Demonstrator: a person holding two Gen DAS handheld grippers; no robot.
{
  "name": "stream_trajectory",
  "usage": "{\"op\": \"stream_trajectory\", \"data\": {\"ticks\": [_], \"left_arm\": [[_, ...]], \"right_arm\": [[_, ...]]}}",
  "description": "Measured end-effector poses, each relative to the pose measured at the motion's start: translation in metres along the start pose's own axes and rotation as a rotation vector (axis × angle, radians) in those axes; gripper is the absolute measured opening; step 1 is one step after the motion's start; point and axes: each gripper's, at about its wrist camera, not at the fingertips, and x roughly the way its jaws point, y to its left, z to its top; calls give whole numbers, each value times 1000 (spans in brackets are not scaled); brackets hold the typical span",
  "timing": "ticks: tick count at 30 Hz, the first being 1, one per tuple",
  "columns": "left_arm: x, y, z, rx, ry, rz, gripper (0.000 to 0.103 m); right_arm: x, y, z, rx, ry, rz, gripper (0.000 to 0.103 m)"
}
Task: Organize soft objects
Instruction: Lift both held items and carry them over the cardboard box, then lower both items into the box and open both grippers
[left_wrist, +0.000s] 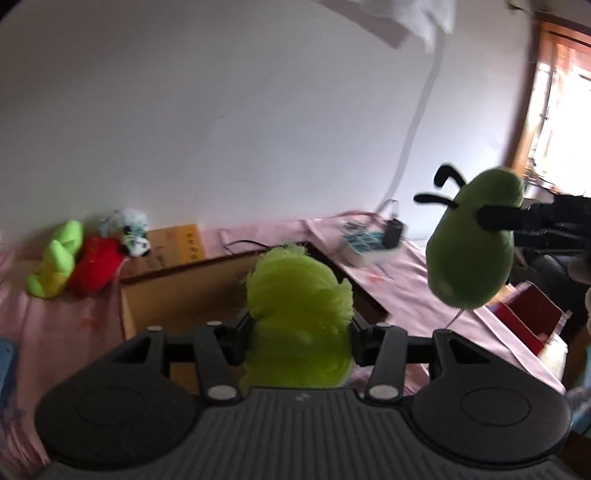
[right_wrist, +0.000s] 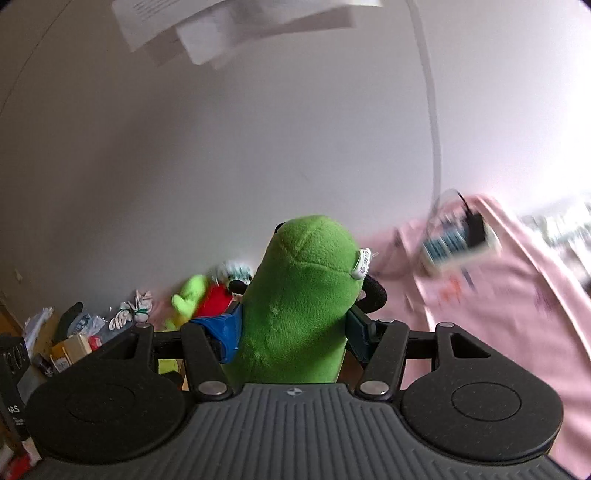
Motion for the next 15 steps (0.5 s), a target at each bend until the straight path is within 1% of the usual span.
{"op": "stream_trajectory", "data": {"ticks": [2,4,6,10,15], "left_arm": [[17,4,6,-22,13,38,50],[36,10,10,-39,36,86,50],[55,15,12,-56,66,123,51],[94,32,10,-85,136,168,51],[137,44,1,-135,242,187,52]], "right_arm": [[24,0,11,-52,-1,18,43],[49,1,17,-111,12,16,43],[78,2,21,-163,54,12,43],[132,4,12,-261,193,7,43],[190,14,-7,-390,378,9,44]]}}
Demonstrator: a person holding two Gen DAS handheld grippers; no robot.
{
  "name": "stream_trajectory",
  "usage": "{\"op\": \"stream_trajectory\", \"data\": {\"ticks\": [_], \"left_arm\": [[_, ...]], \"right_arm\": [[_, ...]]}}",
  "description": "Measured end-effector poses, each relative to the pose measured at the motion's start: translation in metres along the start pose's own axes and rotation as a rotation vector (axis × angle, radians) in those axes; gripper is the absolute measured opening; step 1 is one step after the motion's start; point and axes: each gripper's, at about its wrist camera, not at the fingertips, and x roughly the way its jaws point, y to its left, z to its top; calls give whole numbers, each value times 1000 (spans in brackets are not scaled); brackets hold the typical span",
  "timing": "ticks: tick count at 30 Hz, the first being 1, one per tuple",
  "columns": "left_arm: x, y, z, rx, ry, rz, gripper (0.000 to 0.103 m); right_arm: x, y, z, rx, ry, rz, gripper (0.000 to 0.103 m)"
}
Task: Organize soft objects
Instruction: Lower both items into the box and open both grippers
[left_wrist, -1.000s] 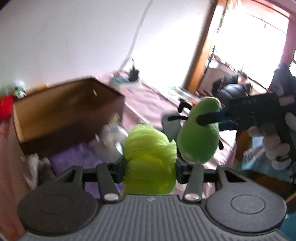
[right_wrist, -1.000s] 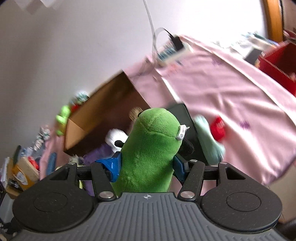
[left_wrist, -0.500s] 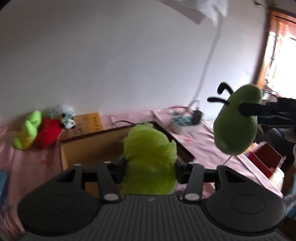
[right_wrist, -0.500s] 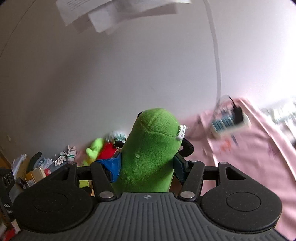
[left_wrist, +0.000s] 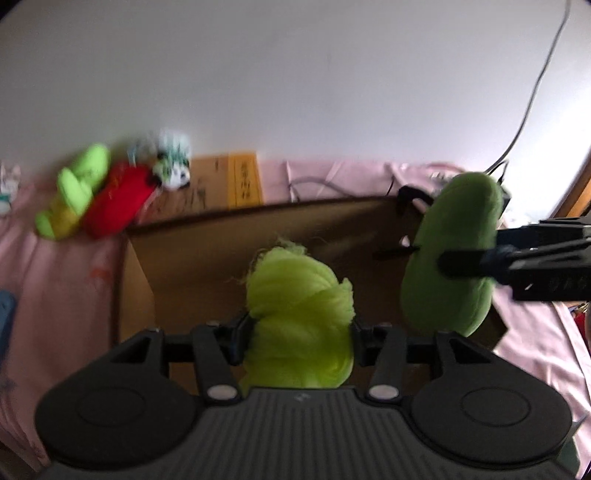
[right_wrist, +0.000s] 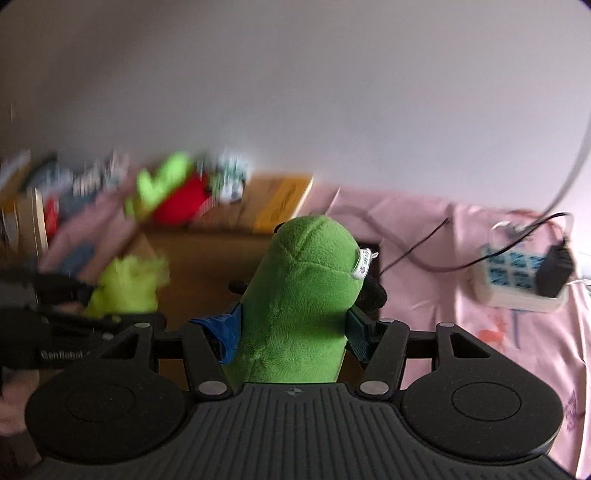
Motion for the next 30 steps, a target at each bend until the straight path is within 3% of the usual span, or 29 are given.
{"op": "stream_trajectory", "data": {"ticks": [6,10,15,21,30], "left_arm": [[39,7,-10,-60,107,51,53],[55,9,-13,-74,141,77,58],[57,9,-10,-81,140,92,70],[53,13,-11,-105,147,98,71],[4,5,-11,-110,25,79,71]], "right_arm": [[51,5,-4,-115,184,12,46],[70,4,-8,-157,255,35,48],[75,-3,-6,-137,228,36,48],[70,-5,-4,-157,281,68,47],[25,-37,-9,42,186,79,47]]}}
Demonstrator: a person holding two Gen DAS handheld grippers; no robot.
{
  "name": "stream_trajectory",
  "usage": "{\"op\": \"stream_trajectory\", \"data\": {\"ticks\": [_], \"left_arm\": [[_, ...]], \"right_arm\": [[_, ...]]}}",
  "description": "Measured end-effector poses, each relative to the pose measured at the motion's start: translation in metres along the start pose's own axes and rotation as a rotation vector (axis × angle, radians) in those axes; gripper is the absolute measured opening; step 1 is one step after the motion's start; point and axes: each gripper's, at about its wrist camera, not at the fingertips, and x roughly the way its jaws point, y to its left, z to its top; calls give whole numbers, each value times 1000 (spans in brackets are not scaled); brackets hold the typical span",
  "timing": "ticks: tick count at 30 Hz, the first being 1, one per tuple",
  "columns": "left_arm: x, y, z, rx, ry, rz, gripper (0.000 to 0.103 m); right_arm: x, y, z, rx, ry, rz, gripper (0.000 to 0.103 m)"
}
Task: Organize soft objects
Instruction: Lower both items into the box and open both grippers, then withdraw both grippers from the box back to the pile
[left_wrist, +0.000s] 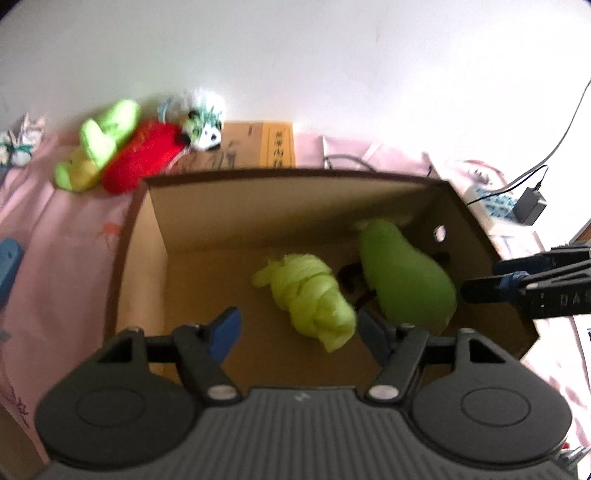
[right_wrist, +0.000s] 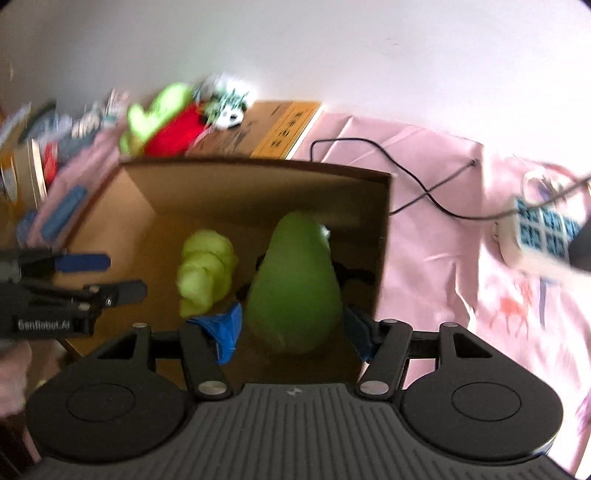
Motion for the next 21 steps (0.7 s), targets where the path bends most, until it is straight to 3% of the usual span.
{"op": "stream_trajectory", "data": {"ticks": [4,12,21], "left_arm": [[-24,-4,-3,15,-47,10,71],[-74,4,-16,9,-133,-12,71],[-122,26,-48,19,-170,-27,71]], "right_arm": [[-24,-3,-11,86,-44,35,47],[-70,21,-43,121,-148,39,46],[-88,62,-91,151,-200,99,43]]}}
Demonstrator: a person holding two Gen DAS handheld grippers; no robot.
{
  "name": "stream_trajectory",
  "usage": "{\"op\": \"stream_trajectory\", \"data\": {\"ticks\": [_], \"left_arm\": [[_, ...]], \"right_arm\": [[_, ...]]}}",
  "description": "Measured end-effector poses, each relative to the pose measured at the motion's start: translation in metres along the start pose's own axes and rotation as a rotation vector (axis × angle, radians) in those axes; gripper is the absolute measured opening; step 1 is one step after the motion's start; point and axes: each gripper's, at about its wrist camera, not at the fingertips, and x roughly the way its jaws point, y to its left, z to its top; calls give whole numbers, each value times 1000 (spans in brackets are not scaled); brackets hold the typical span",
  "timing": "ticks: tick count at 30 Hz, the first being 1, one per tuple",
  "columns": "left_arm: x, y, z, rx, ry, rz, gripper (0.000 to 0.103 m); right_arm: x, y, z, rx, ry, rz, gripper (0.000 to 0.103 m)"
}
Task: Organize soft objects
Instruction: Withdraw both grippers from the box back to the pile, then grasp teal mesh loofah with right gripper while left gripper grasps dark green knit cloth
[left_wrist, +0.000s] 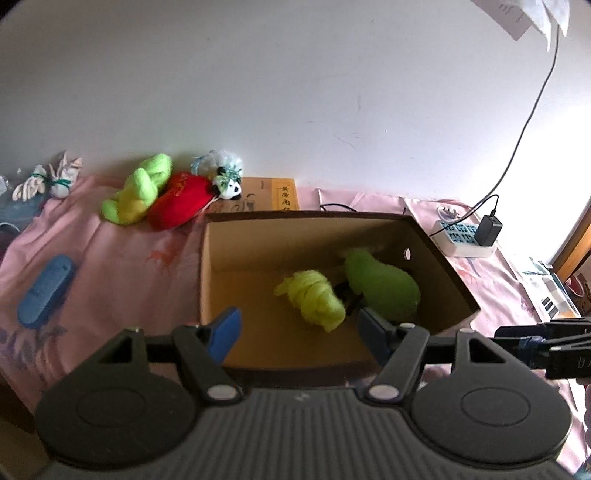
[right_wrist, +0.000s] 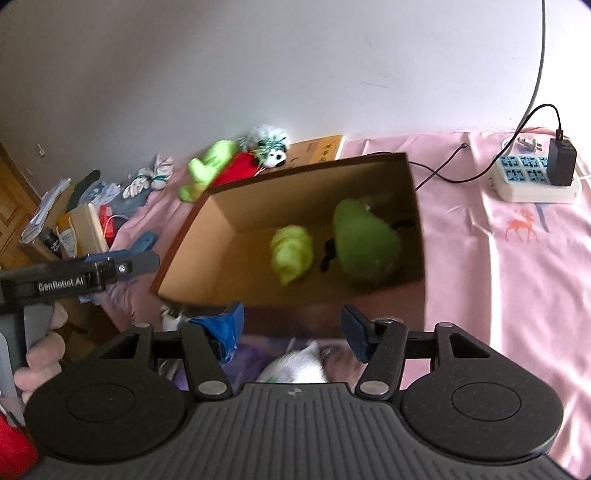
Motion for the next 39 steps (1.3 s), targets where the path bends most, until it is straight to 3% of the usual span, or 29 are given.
{"op": "stream_trajectory", "data": {"ticks": [7,11,19,27,30,39], "left_arm": [[-28,22,-32,19,33,-7,71],[-39,30,-52,42,59,-38,71],[-56,27,-96,122,100,-151,73],[-64,7,-144,224,181,-284,76],[-61,-3,-163,254,219,-291,77],[-36,-5,-198,271,299,-199,77]], "right_arm": [[-6,28,-35,46,-5,6,43],[-14,39,-56,55,-19,-44,43],[-19,34,-95,119,-20,-176,44],[-10,36,-120,171,-29,-215,44],[-4,42,-122,136,-24,-227,44],[30,57,-138,27,6,-309,43]]}}
